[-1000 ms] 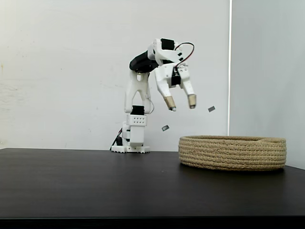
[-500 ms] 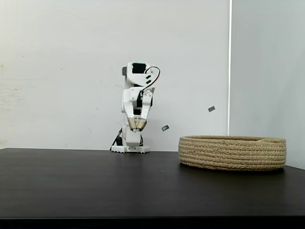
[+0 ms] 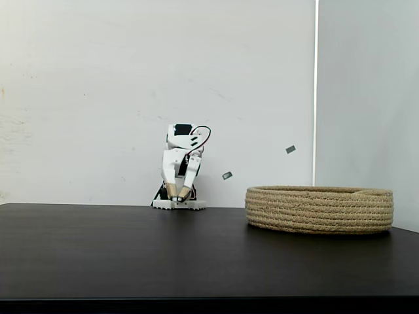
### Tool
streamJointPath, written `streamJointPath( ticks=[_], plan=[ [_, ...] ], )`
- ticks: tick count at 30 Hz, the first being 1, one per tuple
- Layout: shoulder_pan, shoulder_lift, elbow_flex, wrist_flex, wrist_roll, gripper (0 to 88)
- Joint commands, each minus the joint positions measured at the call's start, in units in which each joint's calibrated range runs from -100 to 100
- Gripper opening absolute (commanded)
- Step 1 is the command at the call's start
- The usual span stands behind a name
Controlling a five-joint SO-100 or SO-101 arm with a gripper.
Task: Place the lego blocks in the tray
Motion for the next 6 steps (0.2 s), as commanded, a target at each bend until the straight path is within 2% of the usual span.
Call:
streamJointPath(
  ticks=[1,4,6],
  plan=[
    [-1.14,-6.4,1.15,12.02,0.29,0.0],
    [-1.05,-8.55,1.15,19.69,2.25,0.0],
    [-1.14,-8.72,1.15,20.19,2.44,0.0]
  ],
)
